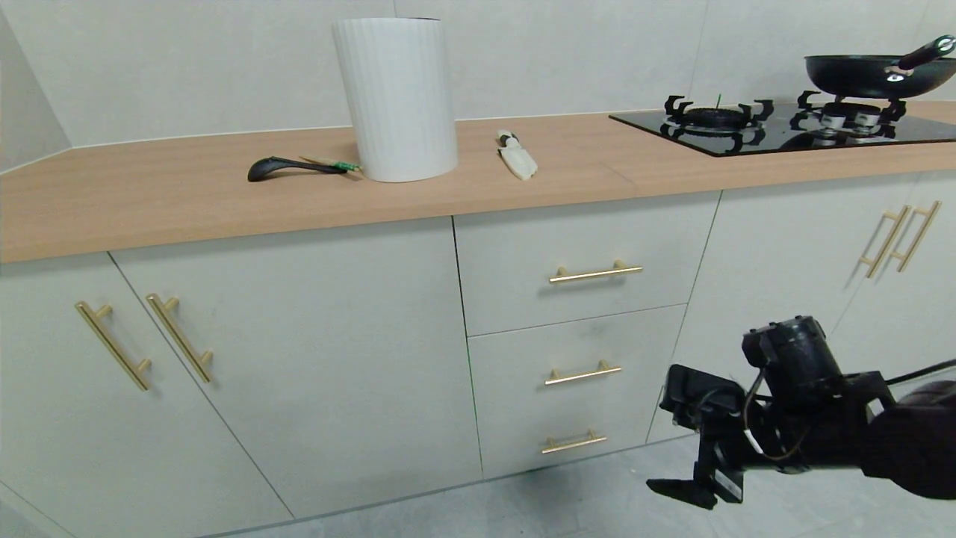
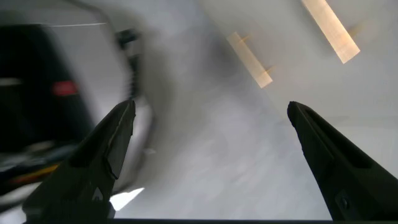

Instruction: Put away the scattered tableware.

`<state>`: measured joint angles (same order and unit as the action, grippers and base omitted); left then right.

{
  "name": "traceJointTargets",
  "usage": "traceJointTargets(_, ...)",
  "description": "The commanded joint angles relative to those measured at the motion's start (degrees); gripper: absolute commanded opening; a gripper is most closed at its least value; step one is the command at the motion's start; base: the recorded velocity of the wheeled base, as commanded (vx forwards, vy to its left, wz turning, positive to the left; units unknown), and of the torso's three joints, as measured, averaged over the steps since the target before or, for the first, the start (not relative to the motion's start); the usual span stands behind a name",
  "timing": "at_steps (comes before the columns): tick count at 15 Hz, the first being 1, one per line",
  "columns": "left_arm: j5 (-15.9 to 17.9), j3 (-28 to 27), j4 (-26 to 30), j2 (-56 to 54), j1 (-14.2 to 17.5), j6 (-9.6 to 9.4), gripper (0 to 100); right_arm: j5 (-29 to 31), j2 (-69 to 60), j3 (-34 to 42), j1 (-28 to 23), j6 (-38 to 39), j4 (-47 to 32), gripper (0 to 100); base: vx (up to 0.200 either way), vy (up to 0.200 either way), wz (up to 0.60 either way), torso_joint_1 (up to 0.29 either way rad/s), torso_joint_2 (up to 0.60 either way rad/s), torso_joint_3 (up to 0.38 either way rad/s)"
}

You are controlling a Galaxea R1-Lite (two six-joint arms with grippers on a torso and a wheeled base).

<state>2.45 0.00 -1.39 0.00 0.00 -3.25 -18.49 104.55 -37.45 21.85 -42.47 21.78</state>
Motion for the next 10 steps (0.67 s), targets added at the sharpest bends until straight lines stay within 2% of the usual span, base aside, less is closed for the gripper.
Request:
traceJointTargets(1,0.01,0.00,-0.10,0.00,0.00,-0.17,100,-1.90,8.57,-7.37,-4.09,-4.02,-1.39,100,0.000,0.000,0.00,0.000,0.00,0.000)
traceJointTargets(5,0.63,0.00,0.34,0.00,0.00,-1.23,100,-5.06,17.53,-16.16,-5.41,-8.50,-3.77,100,0.000,0.000,0.00,0.000,0.00,0.000)
traceJointTargets(10,0.63,0.00,0.51,0.00,0.00,-1.14,100,-9.02,19.64,-19.59,-3.12,-9.91,-4.38,100,0.000,0.000,0.00,0.000,0.00,0.000)
